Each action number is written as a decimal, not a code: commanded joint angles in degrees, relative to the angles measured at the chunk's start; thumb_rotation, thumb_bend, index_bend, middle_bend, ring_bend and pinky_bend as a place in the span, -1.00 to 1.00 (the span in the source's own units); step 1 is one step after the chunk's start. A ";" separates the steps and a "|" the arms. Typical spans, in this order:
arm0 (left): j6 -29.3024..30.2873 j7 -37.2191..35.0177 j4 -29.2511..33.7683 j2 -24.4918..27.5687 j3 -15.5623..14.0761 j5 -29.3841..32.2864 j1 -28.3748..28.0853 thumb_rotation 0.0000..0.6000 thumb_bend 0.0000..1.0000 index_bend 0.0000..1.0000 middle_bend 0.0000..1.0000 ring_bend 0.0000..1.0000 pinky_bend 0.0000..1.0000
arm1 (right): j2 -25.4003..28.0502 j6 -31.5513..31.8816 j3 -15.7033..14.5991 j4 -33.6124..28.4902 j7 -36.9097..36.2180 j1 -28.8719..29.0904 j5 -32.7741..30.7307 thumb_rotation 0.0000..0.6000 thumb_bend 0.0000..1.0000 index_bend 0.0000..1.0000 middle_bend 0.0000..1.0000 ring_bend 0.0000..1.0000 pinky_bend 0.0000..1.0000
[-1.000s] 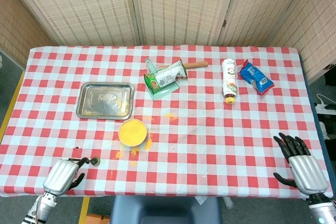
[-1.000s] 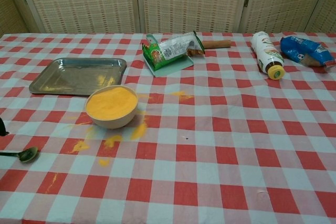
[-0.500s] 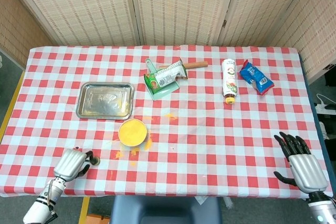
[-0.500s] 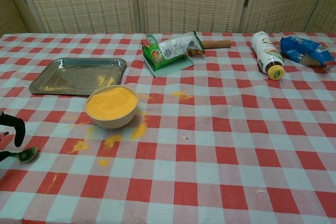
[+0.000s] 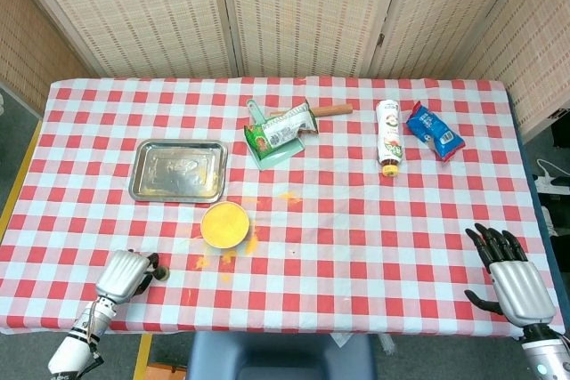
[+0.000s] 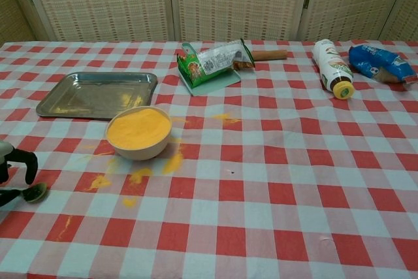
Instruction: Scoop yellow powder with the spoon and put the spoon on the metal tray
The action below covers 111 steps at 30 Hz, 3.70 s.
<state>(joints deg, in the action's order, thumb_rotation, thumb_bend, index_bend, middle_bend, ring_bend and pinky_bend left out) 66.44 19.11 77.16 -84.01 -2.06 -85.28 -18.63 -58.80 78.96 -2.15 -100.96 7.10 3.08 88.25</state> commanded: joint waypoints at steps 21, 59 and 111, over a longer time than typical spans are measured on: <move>0.17 -2.86 -3.07 -1.75 -0.31 -0.09 -0.23 1.00 -0.13 0.12 1.00 1.00 1.00 | -0.36 -0.20 -0.02 -0.05 0.79 0.14 -0.44 1.00 -0.78 -1.00 -1.00 -1.00 -1.00; 27.32 13.35 -26.92 -20.86 8.37 -12.47 -3.20 1.00 0.28 0.96 1.00 1.00 1.00 | 0.30 -0.11 -0.54 -0.13 -0.59 0.21 0.49 1.00 -0.78 -1.00 -1.00 -1.00 -1.00; 19.22 36.64 -43.43 -39.49 8.23 -9.44 -14.30 1.00 0.31 0.97 1.00 1.00 1.00 | 2.35 0.49 -0.58 0.34 -5.55 0.18 1.34 1.00 -0.78 -1.00 -1.00 -1.00 -1.00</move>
<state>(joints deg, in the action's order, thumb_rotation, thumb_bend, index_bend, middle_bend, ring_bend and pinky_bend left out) 85.60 55.85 33.95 -123.32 6.34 -94.74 -32.94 -56.46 79.44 -2.73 -100.61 1.55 3.27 89.58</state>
